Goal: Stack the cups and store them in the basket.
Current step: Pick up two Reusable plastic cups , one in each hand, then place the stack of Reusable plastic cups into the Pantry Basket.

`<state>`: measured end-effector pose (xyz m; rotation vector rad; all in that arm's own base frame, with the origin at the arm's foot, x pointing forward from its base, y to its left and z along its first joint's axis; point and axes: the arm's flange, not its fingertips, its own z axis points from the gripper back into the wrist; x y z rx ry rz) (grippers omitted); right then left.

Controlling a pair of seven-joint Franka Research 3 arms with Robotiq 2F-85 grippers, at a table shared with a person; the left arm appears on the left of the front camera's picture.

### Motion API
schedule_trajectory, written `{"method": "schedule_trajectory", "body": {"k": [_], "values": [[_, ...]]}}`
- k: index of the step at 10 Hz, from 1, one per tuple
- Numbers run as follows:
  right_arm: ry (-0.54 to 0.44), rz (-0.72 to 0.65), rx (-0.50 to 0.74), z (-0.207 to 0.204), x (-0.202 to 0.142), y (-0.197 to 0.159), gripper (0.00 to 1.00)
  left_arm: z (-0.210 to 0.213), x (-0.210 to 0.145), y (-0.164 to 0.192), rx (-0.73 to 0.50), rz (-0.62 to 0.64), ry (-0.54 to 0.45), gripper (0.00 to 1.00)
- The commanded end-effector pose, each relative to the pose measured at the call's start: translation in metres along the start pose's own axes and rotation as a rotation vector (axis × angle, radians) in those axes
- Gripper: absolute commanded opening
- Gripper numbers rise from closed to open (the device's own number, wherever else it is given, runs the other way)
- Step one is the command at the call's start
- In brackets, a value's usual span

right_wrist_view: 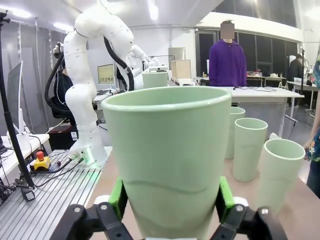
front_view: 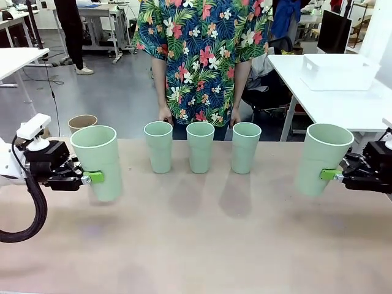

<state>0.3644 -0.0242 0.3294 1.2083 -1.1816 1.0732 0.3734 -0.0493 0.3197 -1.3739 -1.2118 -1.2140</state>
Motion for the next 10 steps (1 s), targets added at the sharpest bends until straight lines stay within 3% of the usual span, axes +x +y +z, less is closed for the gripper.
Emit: {"method": "schedule_trajectory", "body": {"k": [1, 10], "values": [[0.002, 0.008, -0.022, 0.0012, 0.0019, -0.0026, 0.86, -0.0007, 0.0004, -0.0005, -0.003, -0.001, -0.004, 0.87], [0.002, 0.008, -0.022, 0.0012, 0.0019, -0.0026, 0.86, -0.0007, 0.0004, -0.0005, -0.003, -0.001, -0.004, 0.87]]}}
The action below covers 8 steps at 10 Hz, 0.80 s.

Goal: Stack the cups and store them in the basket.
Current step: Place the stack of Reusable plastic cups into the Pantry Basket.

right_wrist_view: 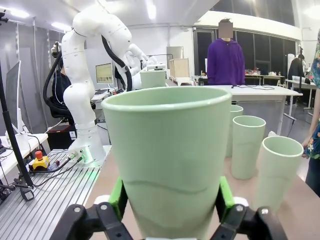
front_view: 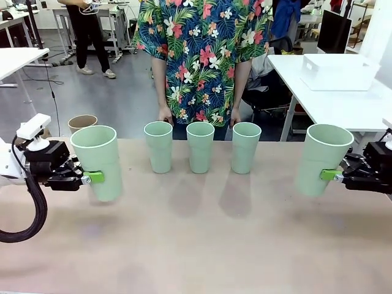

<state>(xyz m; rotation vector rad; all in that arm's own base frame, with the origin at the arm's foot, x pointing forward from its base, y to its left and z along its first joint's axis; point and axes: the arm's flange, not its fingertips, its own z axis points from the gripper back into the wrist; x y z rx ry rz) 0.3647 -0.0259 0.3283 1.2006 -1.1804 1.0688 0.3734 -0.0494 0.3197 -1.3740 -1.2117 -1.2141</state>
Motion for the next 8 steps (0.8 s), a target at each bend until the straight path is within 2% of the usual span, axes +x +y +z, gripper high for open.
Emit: {"method": "schedule_trajectory", "body": {"k": [1, 8], "values": [[-0.002, 0.009, -0.015, -0.0004, 0.0030, -0.0020, 0.86, -0.0006, 0.0004, -0.0006, -0.003, -0.001, -0.004, 0.87], [-0.002, 0.009, -0.015, -0.0004, 0.0030, -0.0020, 0.86, -0.0006, 0.0004, -0.0006, -0.003, -0.001, -0.004, 0.87]]}}
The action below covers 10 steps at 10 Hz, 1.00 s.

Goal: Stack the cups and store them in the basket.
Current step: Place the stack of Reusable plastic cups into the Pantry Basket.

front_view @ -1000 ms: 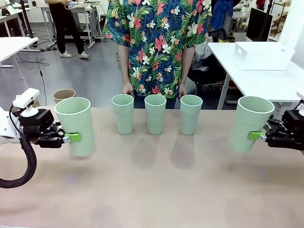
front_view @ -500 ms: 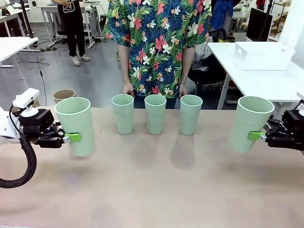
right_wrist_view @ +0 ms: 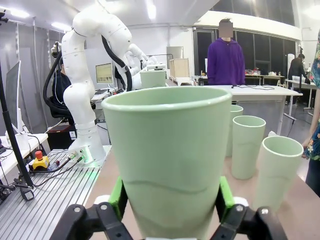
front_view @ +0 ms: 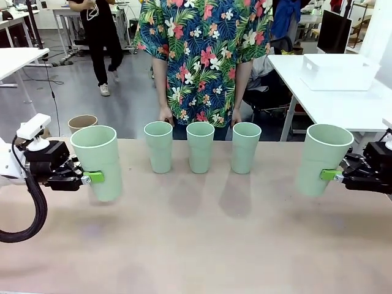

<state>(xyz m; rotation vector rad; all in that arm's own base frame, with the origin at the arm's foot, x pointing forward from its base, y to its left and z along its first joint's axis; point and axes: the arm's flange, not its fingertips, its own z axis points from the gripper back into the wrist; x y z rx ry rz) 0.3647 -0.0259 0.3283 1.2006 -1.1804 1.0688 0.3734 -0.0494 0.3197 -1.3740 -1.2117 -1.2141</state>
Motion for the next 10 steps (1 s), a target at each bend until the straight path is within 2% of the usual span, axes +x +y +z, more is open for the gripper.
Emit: {"method": "schedule_trajectory", "body": {"k": [1, 10], "values": [[-0.002, 0.009, -0.015, -0.0004, 0.0030, -0.0020, 0.86, -0.0006, 0.0004, -0.0006, -0.003, -0.001, -0.004, 0.87], [-0.002, 0.009, -0.015, -0.0004, 0.0030, -0.0020, 0.86, -0.0006, 0.0004, -0.0006, -0.003, -0.001, -0.004, 0.87]]}}
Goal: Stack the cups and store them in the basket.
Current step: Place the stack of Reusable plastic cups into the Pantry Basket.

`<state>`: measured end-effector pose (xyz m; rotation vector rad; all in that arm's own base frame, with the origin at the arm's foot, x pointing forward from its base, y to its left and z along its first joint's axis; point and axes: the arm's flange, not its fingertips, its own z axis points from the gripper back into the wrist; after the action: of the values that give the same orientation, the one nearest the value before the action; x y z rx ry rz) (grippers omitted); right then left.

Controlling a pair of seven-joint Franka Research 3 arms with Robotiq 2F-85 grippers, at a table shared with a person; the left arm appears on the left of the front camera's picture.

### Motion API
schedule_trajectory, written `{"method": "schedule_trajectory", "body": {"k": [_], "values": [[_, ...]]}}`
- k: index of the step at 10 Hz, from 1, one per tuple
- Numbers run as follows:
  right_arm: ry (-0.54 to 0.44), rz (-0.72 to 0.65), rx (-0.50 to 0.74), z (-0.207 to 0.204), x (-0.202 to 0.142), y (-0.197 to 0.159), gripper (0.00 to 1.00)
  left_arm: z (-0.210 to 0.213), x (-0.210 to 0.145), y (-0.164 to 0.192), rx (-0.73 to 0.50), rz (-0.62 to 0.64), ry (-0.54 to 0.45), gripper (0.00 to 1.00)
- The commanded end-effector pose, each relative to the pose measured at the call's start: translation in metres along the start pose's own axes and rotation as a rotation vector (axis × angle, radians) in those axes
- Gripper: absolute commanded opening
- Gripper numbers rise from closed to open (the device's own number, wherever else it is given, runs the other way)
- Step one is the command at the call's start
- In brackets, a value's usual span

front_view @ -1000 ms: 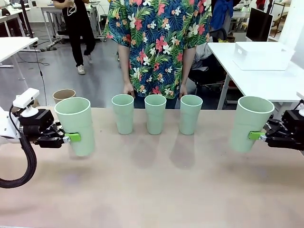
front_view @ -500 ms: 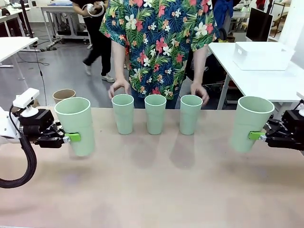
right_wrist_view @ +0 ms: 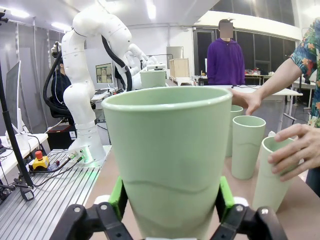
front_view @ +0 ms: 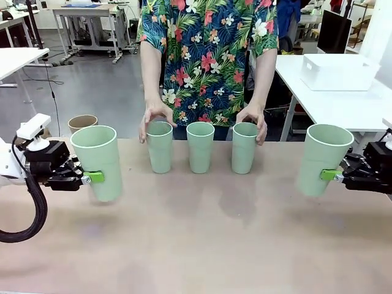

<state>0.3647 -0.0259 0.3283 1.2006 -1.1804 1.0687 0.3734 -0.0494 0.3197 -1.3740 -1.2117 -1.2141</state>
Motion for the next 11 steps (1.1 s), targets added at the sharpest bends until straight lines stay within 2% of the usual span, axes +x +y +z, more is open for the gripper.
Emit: {"method": "schedule_trajectory", "body": {"k": [1, 11], "values": [[-0.002, 0.009, -0.015, -0.0004, 0.0030, -0.0020, 0.86, -0.0006, 0.0004, -0.0006, -0.003, -0.001, -0.004, 0.87], [-0.002, 0.009, -0.015, -0.0004, 0.0030, -0.0020, 0.86, -0.0006, 0.0004, -0.0006, -0.003, -0.001, -0.004, 0.87]]}}
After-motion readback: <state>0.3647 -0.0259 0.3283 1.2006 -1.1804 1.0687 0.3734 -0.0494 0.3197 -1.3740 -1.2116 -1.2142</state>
